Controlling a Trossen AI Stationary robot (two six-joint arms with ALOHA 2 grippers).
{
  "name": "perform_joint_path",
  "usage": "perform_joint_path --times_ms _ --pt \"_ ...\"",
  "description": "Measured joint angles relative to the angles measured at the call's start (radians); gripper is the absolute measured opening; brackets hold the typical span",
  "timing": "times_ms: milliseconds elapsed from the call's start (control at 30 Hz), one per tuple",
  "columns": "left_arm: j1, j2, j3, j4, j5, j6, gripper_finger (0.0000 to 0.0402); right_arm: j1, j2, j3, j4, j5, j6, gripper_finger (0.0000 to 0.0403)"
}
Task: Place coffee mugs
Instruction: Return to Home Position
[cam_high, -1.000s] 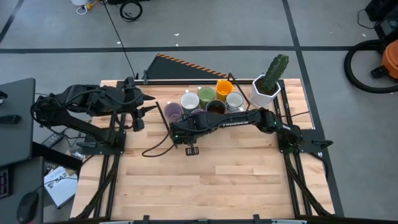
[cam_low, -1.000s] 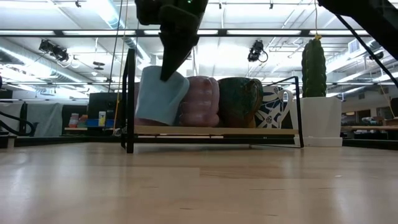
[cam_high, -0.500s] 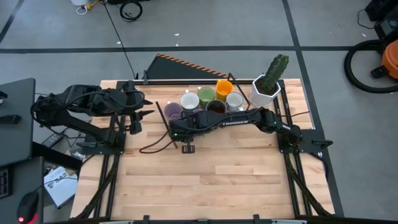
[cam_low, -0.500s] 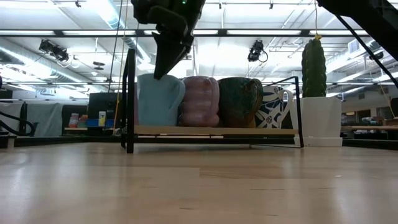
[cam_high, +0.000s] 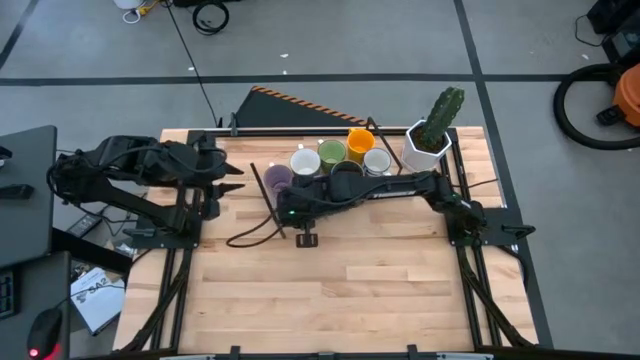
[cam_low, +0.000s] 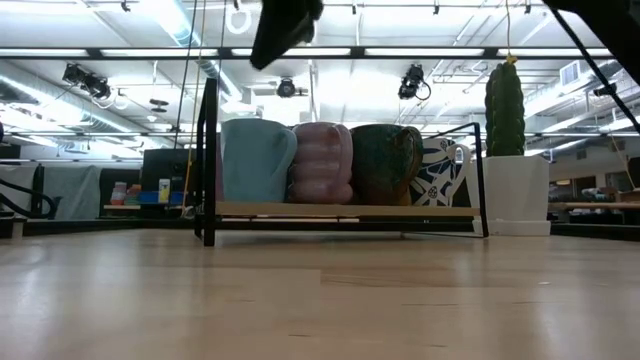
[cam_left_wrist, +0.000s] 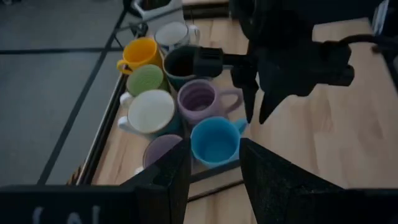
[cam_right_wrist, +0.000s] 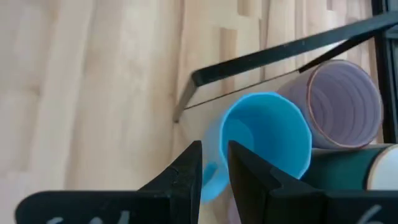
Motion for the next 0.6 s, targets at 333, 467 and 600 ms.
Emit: perform_joint_path --times_ms 333,467,600 --pt "-0.159 -0.262 -0.437 0.302 -0.028 -0.125 0.0142 0.093 -0.143 -0.158 -0.070 0.121 0.106 0.0081" --pt "-0.222 -0.379 -0.622 0.447 -0.093 -0.154 0.0142 0.125 -0.259 -0.394 0.059 0.182 0.172 0.0081" --pt "-0.255 -0.464 -0.788 0.584 -0.125 -0.180 0.0142 0.132 -0.421 -0.683 0.269 0.173 0.235 0.0081"
